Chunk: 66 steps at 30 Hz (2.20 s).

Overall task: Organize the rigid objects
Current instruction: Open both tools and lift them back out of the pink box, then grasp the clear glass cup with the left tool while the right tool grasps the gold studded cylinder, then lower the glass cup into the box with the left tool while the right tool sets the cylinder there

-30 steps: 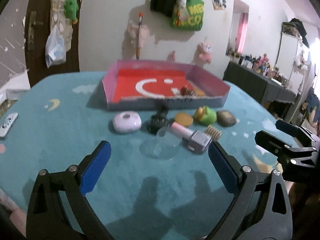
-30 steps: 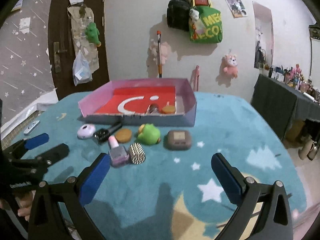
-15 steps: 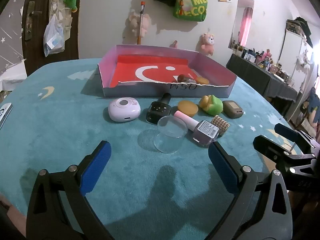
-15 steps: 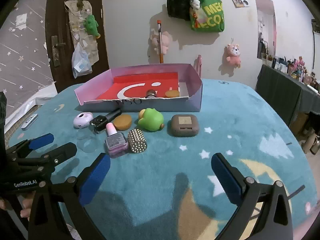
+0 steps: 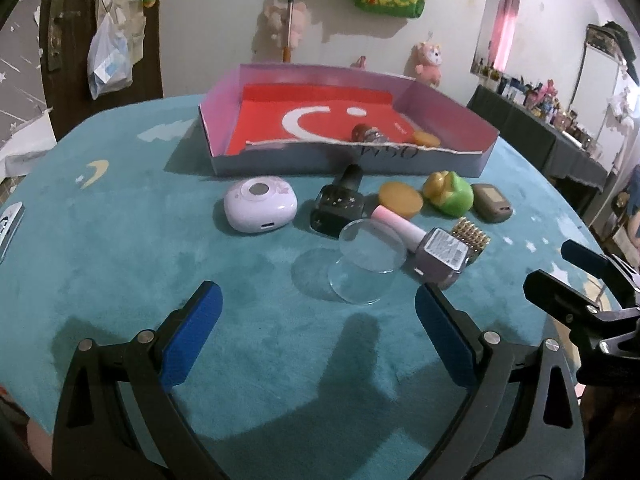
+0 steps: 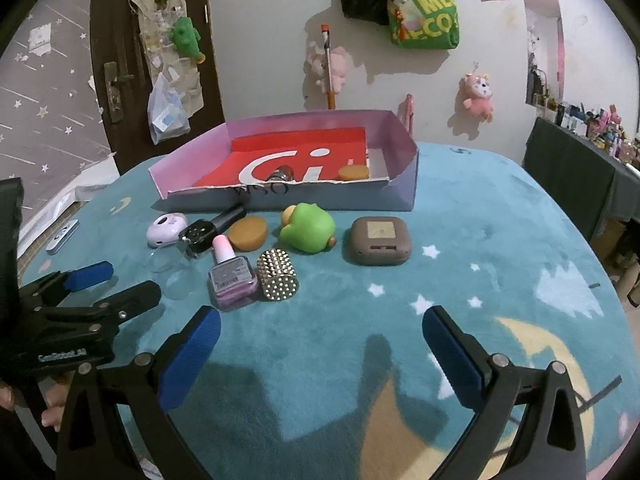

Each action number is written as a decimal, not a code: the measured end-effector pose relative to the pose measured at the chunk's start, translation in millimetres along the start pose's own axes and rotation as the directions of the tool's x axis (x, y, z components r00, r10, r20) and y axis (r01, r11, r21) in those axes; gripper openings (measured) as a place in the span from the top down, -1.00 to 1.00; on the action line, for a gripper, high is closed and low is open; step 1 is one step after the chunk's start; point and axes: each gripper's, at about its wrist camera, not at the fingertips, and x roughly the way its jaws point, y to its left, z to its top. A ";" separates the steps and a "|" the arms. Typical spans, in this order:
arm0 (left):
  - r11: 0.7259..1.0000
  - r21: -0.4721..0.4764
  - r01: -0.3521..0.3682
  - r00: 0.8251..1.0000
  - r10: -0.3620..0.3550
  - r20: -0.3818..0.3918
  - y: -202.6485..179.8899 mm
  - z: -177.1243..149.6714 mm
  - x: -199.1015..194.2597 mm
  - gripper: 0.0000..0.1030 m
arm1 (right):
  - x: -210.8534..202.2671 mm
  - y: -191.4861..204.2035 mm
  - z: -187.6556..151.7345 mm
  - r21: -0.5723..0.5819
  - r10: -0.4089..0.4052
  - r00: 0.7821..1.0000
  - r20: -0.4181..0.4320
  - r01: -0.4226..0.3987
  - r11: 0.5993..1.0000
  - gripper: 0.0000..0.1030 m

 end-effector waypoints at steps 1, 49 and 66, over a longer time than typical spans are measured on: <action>1.000 0.000 0.000 1.000 0.000 -0.008 0.4 0.8 1.7 -0.90 | 2.0 0.4 1.4 -0.003 -0.001 1.000 -0.007 0.001 1.000 -1.00; 0.989 0.071 0.132 0.987 -0.125 -0.097 -10.1 31.0 20.2 0.25 | 51.7 7.8 38.7 -0.022 0.154 0.975 -0.158 -0.160 0.987 0.47; 0.988 0.068 0.142 0.990 -0.141 -0.013 2.1 66.8 1.3 0.25 | 43.1 10.3 62.0 -0.036 0.187 0.975 -0.121 -0.192 0.981 0.47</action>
